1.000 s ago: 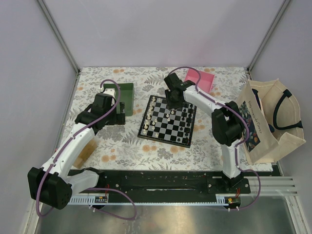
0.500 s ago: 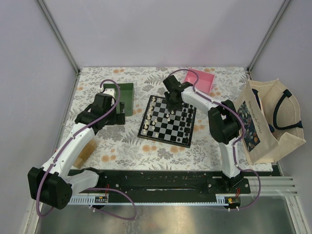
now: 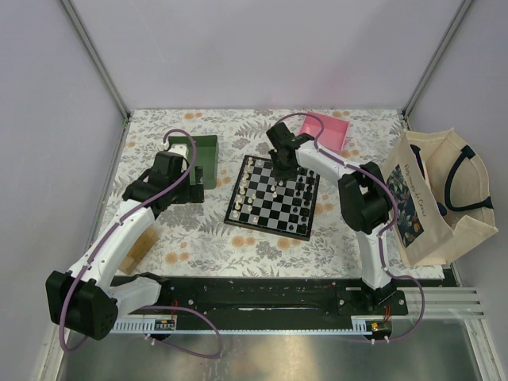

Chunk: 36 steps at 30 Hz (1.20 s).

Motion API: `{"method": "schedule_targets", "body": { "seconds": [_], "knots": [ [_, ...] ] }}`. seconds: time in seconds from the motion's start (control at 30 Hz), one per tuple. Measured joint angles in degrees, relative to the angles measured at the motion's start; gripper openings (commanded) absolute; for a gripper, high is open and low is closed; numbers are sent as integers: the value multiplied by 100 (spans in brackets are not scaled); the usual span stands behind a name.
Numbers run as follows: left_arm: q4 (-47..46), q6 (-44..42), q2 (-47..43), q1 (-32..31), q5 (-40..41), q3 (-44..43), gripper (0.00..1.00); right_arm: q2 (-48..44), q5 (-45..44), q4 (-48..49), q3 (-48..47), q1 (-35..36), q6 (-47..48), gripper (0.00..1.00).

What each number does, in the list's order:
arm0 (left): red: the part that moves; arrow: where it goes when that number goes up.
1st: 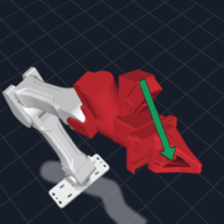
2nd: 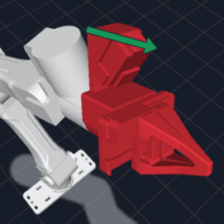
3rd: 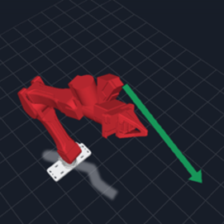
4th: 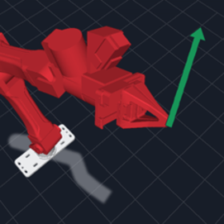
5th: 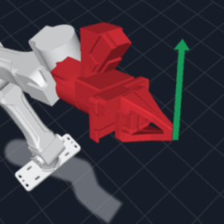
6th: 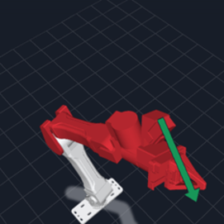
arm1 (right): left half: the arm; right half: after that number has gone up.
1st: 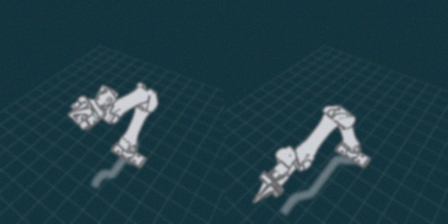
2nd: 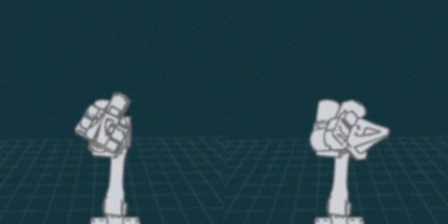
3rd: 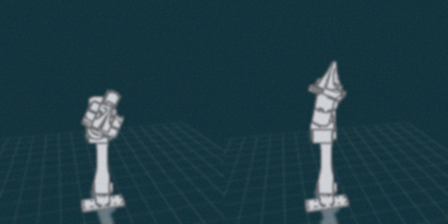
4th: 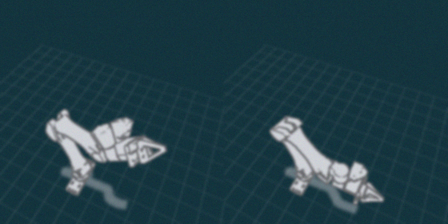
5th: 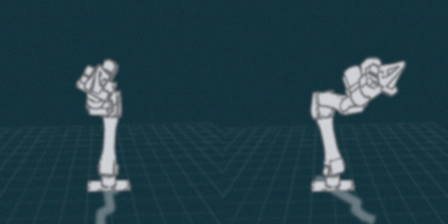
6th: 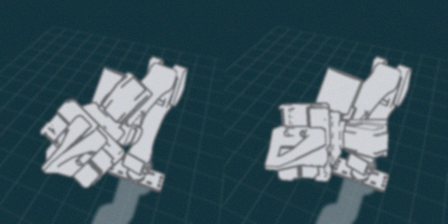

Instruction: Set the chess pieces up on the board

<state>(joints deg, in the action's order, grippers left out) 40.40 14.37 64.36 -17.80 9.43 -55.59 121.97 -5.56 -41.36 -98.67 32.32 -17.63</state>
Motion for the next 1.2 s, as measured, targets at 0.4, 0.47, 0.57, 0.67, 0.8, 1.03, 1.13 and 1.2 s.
{"method": "schedule_targets", "body": {
  "seconds": [0.4, 0.47, 0.57, 0.67, 0.8, 1.03, 1.13, 1.2],
  "knots": [
    [0, 0, 0, 2, 0, 0, 99, 83, 4, -2, -11, -2, 2, 27],
    [0, 0, 0, 2, -2, 0, 99, 122, 4, -4, -11, -2, 4, 26],
    [0, 0, 0, 2, -2, 0, 99, 149, 4, -2, -11, -2, 11, 24],
    [0, 0, 0, 2, -2, 0, 99, 153, 4, -2, -11, -2, 26, 20],
    [0, 0, 0, 7, -2, 0, 99, 153, 4, -7, -46, -2, 61, 16],
    [0, -2, 0, 7, -4, 0, 99, 201, 42, -50, -391, -2, 120, 16],
    [0, -2, 2, 9, -7, 0, 99, 328, 92, -50, -660, -2, 120, 16],
    [0, -2, 2, 15, -7, 0, 99, 476, 162, -94, -914, -2, 120, 16]
  ]
}}
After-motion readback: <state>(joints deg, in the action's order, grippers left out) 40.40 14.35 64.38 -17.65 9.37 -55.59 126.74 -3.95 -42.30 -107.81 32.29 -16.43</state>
